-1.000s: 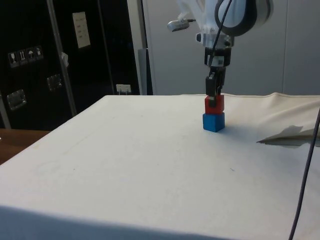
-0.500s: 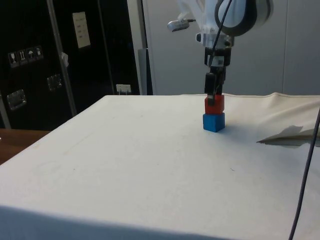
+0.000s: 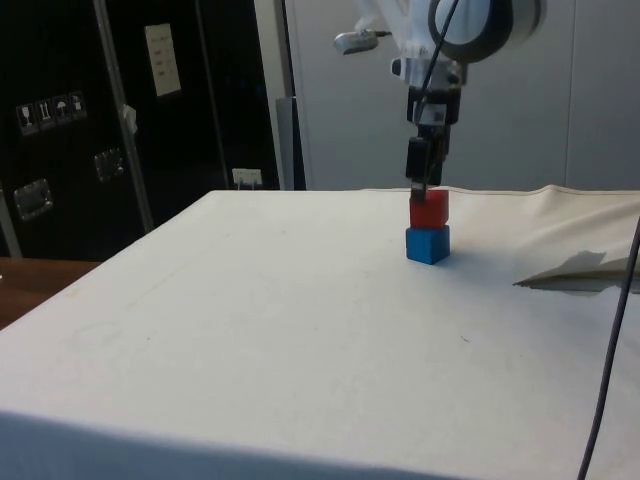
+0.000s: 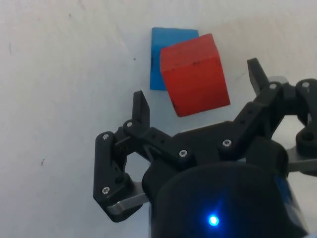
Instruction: Stack the two cubes.
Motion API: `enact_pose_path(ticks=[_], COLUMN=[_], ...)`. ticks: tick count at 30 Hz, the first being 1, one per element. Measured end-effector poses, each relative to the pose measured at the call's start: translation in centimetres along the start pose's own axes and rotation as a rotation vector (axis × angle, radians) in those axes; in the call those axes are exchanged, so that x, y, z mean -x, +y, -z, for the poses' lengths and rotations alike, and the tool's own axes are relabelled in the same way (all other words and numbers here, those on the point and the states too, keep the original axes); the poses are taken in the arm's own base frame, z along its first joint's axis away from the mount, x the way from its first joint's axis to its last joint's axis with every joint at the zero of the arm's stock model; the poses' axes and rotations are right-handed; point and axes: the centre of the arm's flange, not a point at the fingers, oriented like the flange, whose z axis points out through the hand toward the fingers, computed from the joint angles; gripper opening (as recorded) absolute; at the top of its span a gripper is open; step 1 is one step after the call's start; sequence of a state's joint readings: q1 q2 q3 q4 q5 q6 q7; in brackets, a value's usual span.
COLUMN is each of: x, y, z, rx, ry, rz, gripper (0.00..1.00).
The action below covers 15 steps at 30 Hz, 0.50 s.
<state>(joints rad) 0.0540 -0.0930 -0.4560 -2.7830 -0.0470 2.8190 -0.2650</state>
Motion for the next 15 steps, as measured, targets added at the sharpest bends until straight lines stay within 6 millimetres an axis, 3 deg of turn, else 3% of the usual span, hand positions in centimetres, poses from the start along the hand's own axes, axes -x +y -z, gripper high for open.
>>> enact_pose_path(ticks=[15], x=[-0.1], y=[0.0], z=[3.7], rx=[-0.053], ry=[0.022], rz=[-0.02], gripper=[1.0])
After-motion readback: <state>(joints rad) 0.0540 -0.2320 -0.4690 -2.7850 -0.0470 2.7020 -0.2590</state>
